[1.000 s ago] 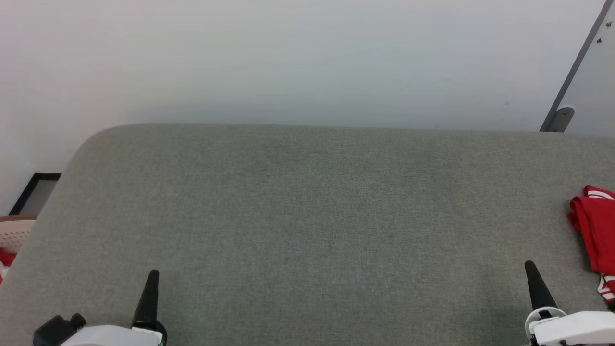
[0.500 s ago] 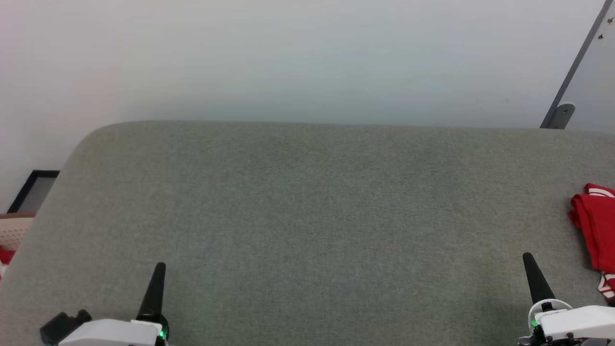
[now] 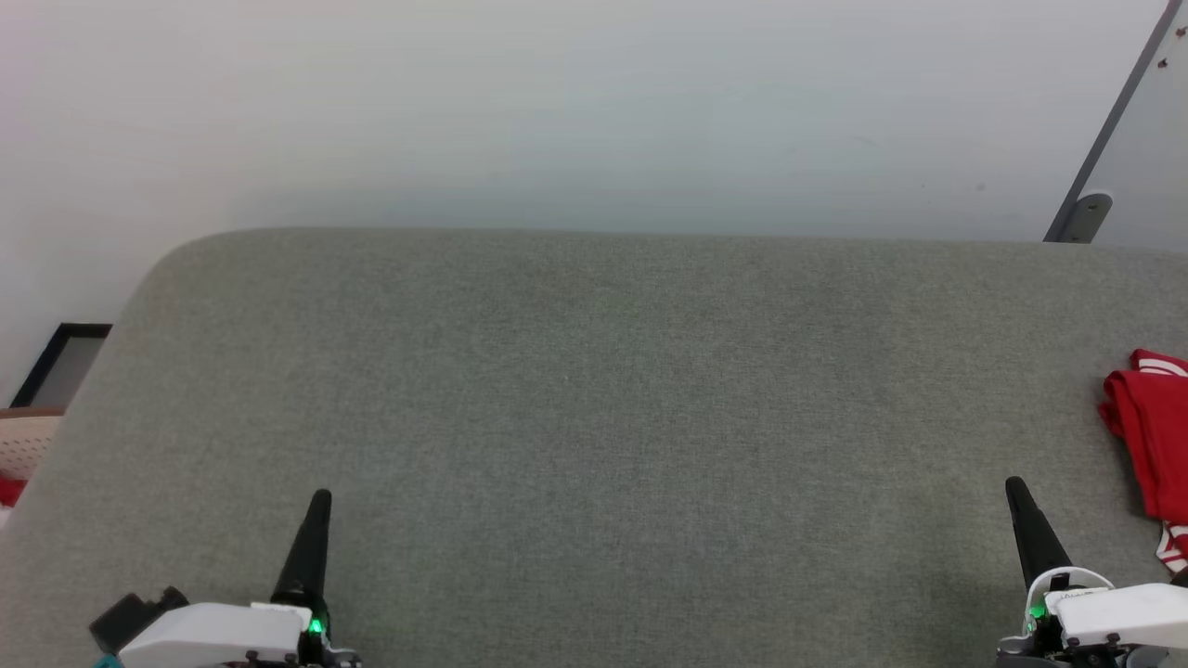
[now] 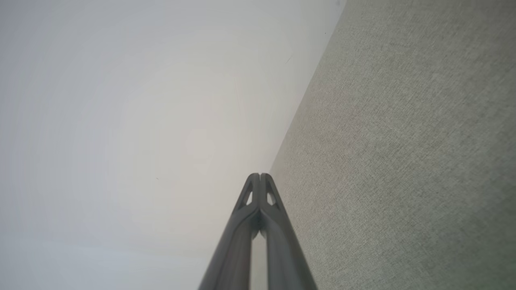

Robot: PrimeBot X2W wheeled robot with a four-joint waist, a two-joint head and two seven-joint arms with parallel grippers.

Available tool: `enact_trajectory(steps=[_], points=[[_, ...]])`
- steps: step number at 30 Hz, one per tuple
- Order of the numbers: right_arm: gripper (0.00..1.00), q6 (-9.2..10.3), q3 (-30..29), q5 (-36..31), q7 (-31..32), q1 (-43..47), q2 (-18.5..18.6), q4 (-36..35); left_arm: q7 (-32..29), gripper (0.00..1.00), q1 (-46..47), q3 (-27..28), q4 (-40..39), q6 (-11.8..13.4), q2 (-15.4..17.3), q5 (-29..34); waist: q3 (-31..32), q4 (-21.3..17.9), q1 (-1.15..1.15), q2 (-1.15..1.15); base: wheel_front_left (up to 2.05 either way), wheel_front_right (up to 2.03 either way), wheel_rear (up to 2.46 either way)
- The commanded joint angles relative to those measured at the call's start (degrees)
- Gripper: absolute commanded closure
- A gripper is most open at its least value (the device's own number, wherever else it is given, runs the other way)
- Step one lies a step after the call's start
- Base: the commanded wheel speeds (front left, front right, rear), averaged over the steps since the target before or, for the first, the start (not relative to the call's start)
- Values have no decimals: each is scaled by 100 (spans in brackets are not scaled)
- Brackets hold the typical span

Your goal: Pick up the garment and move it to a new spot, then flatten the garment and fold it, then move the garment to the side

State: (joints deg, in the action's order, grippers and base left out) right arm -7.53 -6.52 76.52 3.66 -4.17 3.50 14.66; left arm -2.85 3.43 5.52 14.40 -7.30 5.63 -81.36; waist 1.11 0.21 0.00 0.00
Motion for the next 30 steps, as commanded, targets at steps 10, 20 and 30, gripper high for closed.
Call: enact_trajectory(steps=[10, 20, 30], points=[[100, 6, 1, 600, 122, -149, -23, -49, -147, 100, 163, 54, -35, -28, -98, -409, -40, -7, 0, 0, 0, 0, 0], [100, 7, -1, 1059, 201, -196, -46, -62, -257, 100, 239, 84, -38, -30, -187, -732, -78, -13, 0, 0, 0, 0, 0], [100, 8, -1, 1454, 279, -235, -66, -74, -354, 100, 287, 107, -38, -32, -262, -1012, -112, -19, 0, 0, 0, 0, 0]])
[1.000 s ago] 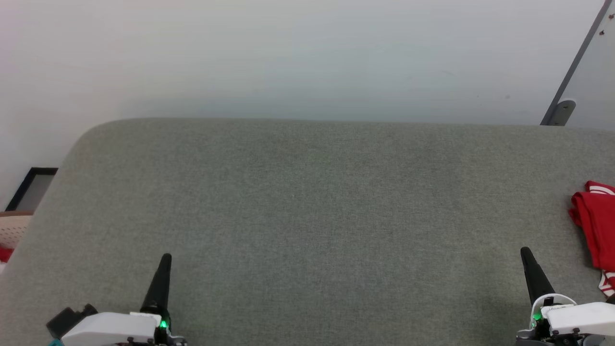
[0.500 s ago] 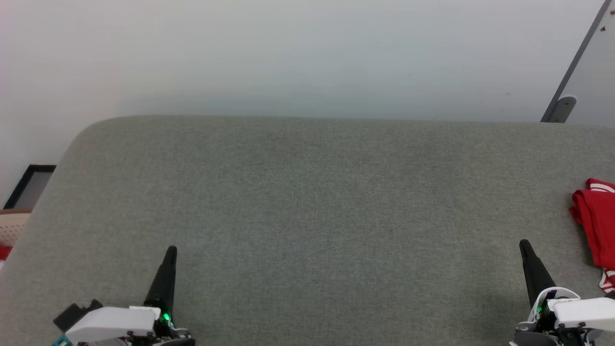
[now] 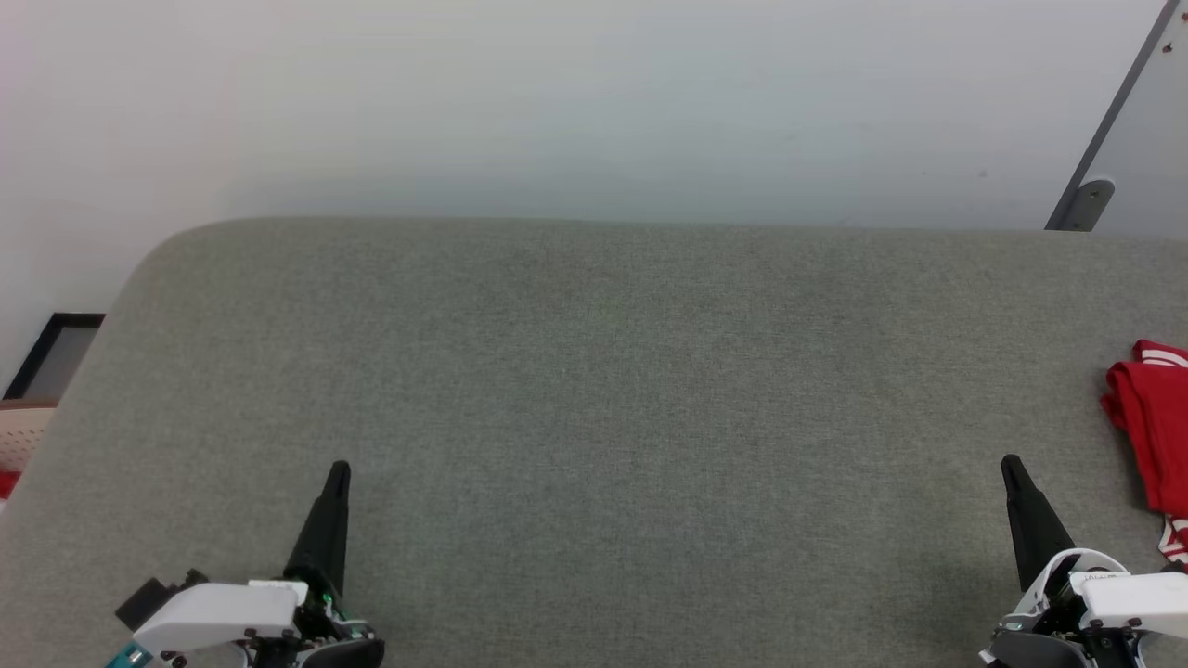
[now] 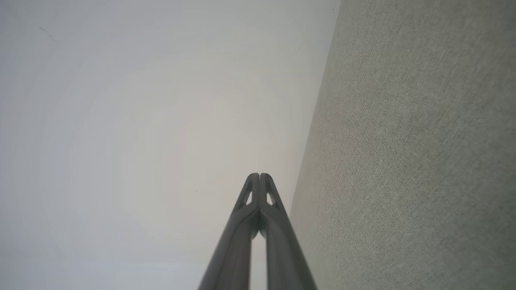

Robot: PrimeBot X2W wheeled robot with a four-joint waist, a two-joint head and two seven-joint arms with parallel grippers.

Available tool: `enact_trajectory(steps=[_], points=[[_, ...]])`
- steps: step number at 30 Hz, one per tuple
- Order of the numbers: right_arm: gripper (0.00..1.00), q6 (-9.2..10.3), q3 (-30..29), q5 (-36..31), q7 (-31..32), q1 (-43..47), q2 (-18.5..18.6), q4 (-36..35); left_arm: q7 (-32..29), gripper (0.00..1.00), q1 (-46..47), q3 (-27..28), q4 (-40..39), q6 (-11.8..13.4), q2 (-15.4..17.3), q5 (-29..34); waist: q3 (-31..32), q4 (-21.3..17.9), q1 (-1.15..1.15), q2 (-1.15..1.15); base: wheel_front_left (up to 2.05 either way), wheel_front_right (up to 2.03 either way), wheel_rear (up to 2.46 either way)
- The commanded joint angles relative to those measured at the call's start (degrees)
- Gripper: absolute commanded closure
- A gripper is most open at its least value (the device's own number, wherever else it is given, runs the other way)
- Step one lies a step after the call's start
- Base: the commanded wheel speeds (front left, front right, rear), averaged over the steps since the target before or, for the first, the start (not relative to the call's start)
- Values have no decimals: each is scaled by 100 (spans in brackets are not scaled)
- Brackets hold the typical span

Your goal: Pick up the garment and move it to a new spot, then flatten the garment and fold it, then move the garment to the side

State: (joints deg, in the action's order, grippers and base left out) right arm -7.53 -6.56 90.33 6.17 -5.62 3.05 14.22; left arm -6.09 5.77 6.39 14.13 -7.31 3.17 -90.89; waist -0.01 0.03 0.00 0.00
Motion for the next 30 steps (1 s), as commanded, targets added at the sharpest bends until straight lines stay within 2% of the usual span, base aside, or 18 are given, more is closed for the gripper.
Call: enact_trajectory(steps=[1, 30], points=[[100, 8, 3, 113, 36, -94, -25, -30, -42, 100, 57, 23, -12, -31, -25, -91, -4, 0, 0, 0, 0, 0, 0], [100, 8, 5, 219, 49, -71, -30, -26, -63, 100, 77, 24, -12, -32, -40, -159, -16, -3, 0, 0, 0, 0, 0]])
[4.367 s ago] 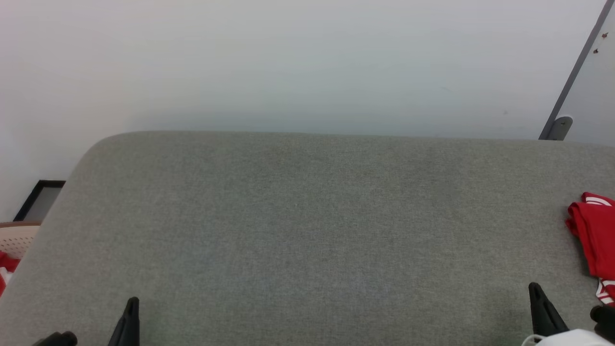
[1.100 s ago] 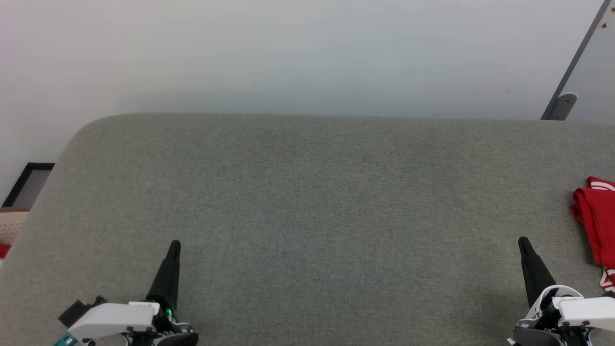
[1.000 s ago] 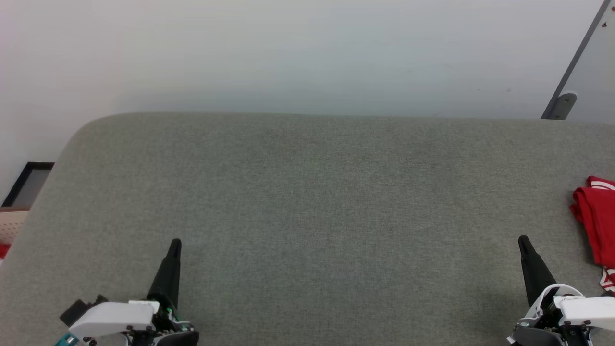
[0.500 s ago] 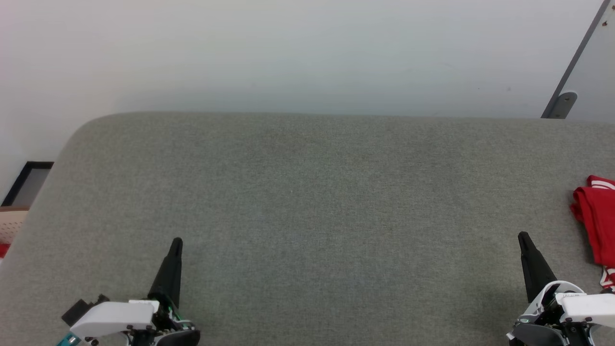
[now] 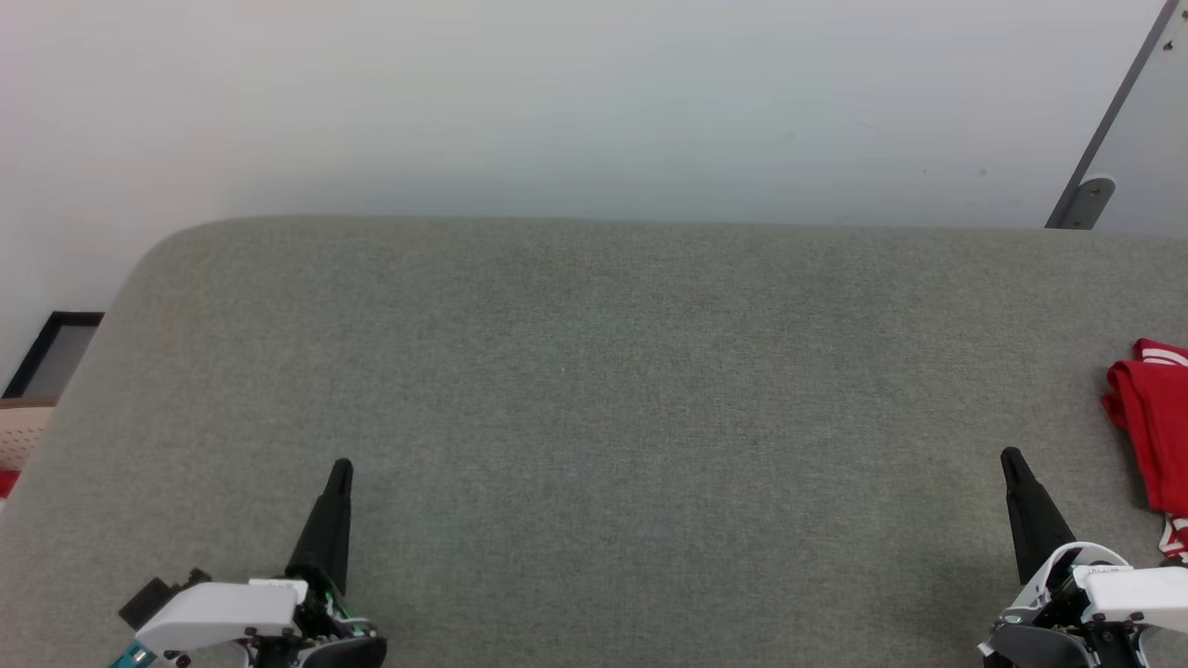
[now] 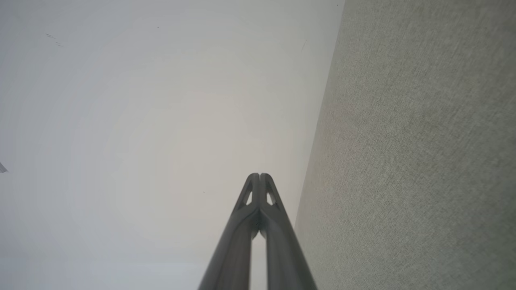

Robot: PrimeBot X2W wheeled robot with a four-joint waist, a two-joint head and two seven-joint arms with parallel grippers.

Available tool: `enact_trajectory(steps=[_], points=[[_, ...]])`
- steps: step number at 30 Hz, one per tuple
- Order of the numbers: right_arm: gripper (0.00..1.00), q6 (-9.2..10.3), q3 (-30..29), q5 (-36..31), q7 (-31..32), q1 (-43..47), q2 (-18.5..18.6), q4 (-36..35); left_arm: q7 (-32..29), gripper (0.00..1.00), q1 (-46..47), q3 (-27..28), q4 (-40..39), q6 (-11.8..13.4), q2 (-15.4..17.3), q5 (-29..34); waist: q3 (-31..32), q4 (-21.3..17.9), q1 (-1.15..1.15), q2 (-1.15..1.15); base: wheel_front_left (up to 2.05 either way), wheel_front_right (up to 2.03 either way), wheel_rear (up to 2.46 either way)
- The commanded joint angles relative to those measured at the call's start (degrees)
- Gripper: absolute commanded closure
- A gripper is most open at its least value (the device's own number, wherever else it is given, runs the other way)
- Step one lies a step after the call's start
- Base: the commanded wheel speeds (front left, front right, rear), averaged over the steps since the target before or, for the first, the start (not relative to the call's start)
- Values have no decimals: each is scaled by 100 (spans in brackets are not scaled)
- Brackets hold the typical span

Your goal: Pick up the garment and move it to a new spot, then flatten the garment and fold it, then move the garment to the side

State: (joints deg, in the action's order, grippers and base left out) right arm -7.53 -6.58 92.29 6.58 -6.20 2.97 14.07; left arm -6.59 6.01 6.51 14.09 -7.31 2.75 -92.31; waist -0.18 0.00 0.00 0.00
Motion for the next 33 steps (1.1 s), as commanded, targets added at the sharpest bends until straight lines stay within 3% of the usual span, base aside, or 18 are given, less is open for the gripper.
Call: enact_trajectory(steps=[1, 33], points=[[100, 8, 6, 22, 9, -13, -22, -10, -13, 100, 53, 13, -8, -32, 2, -16, 0, 0, 0, 0, 0, 0, 0], [100, 8, 7, 23, 8, -12, -21, -11, -12, 100, 52, 11, -8, -33, 2, -18, 0, 0, 0, 0, 0, 0, 0]])
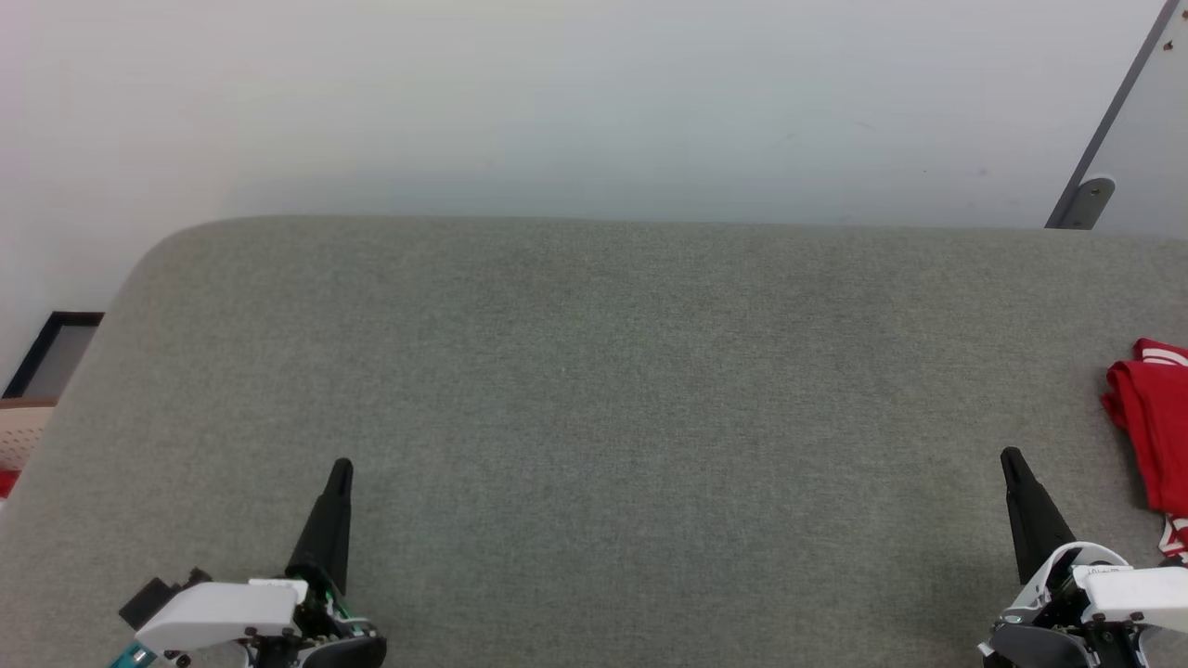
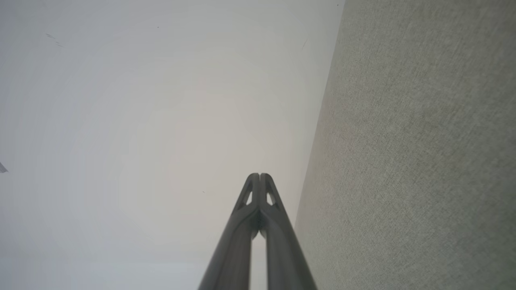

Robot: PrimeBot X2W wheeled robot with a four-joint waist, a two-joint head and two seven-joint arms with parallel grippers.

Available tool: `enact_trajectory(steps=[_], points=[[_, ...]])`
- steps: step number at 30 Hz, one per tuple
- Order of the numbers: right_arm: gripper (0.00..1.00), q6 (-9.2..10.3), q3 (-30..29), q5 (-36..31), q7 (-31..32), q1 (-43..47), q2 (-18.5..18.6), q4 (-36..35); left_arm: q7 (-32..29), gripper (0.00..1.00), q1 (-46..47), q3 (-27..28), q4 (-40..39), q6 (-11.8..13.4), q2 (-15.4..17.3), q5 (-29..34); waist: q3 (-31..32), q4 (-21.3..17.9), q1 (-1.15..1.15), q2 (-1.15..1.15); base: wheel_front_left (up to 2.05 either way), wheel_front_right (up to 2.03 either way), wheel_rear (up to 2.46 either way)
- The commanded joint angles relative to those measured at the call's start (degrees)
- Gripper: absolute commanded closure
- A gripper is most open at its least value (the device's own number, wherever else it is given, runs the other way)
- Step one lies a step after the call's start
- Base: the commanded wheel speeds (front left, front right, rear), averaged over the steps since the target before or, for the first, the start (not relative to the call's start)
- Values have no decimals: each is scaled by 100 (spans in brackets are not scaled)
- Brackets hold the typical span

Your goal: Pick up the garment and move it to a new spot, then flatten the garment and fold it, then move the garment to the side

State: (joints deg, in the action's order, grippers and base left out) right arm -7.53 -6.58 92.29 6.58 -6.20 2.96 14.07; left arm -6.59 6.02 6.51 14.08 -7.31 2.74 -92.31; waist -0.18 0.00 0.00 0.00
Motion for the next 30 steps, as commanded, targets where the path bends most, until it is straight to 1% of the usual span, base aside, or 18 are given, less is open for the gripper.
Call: enact_trajectory(steps=[1, 30], points=[[100, 8, 7, 23, 8, -12, -20, -11, -12, 100, 52, 13, -7, -33, 4, -18, 0, 0, 0, 0, 0, 0, 0], [100, 8, 8, 24, 7, -12, -20, -11, -11, 100, 51, 10, -8, -33, 4, -19, 0, 0, 0, 0, 0, 0, 0]])
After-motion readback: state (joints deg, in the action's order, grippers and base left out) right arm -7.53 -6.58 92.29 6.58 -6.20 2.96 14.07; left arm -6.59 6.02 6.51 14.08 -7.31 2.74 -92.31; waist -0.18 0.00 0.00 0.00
